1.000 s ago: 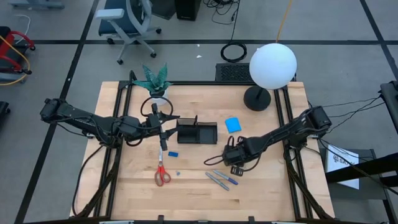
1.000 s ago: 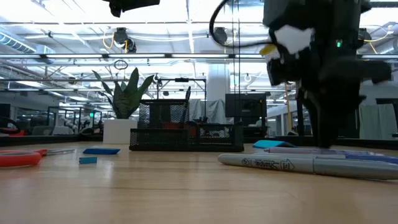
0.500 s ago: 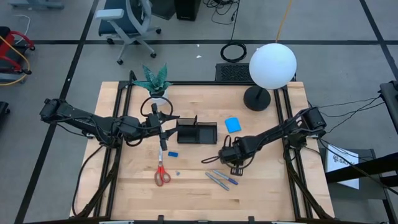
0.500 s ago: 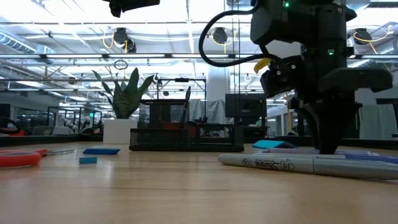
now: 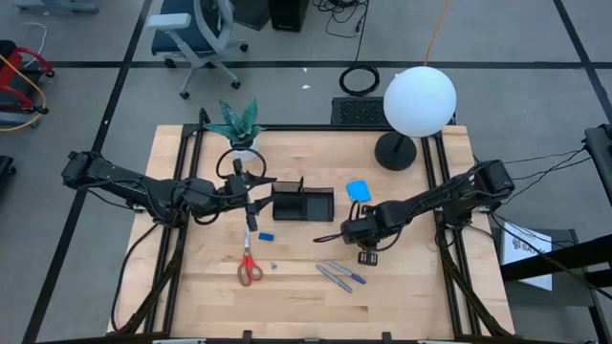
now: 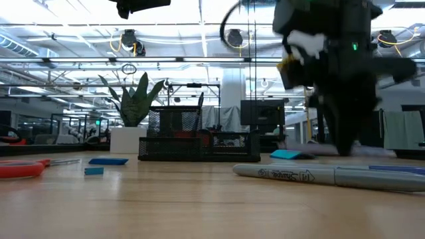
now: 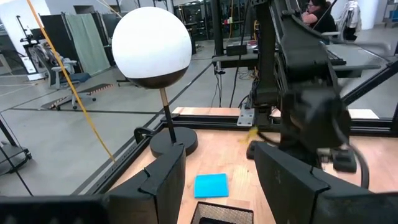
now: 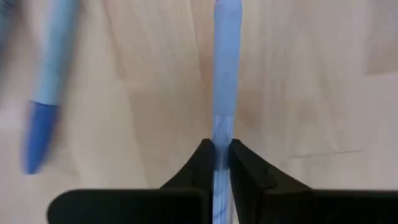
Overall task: Pick and place office supplies into organizer
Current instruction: Put the purple pen into the black desk organizer
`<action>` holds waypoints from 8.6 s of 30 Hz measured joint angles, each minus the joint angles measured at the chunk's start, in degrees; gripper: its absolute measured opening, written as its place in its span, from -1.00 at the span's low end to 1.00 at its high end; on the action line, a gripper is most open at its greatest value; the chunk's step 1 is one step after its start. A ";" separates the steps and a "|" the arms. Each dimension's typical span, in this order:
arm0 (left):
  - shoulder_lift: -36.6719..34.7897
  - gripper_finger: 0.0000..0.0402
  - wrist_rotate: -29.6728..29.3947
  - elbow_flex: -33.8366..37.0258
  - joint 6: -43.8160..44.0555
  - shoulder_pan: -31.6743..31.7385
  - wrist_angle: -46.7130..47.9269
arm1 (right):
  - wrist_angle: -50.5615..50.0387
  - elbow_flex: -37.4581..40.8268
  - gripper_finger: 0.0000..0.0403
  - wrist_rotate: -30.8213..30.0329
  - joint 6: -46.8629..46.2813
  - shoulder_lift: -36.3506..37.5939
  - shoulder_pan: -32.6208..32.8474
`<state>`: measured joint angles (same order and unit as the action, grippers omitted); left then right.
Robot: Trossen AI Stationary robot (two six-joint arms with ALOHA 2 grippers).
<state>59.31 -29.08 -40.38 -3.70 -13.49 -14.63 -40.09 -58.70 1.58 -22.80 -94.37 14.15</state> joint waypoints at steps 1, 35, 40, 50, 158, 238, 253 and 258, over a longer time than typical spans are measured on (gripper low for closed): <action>-0.02 0.00 0.00 0.00 0.16 0.02 0.00 | 0.09 -0.06 -0.91 -0.02 0.19 1.21 0.00; 1.28 0.00 12.59 0.02 0.53 -0.05 -7.24 | 87.50 17.36 -0.91 0.20 29.24 15.14 -11.71; 5.57 0.00 12.63 0.02 -2.23 -0.03 -13.58 | 90.29 17.36 -0.91 3.04 27.90 11.22 -12.68; 11.38 0.00 12.70 0.02 -4.62 1.51 -20.15 | 93.34 17.36 -0.91 5.38 27.55 9.97 -12.70; 18.73 -0.81 23.44 -10.82 20.32 3.92 -13.36 | 88.13 17.30 -0.35 -34.68 121.72 13.55 8.00; 28.74 -0.03 23.88 -18.97 16.76 6.66 -13.95 | 105.30 17.08 -0.89 -39.52 135.30 5.82 10.86; 22.14 -0.22 -0.88 -19.08 -1.71 -2.50 -2.83 | 104.62 17.05 -0.89 -39.27 93.83 6.93 -0.52; 19.48 -0.30 -9.35 -19.02 -3.78 -5.89 7.61 | 88.79 13.07 -0.89 -36.42 72.74 9.75 -4.53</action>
<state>78.79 -38.43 -59.40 -7.49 -19.38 -7.02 48.70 -45.64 -34.84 49.94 -84.62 9.63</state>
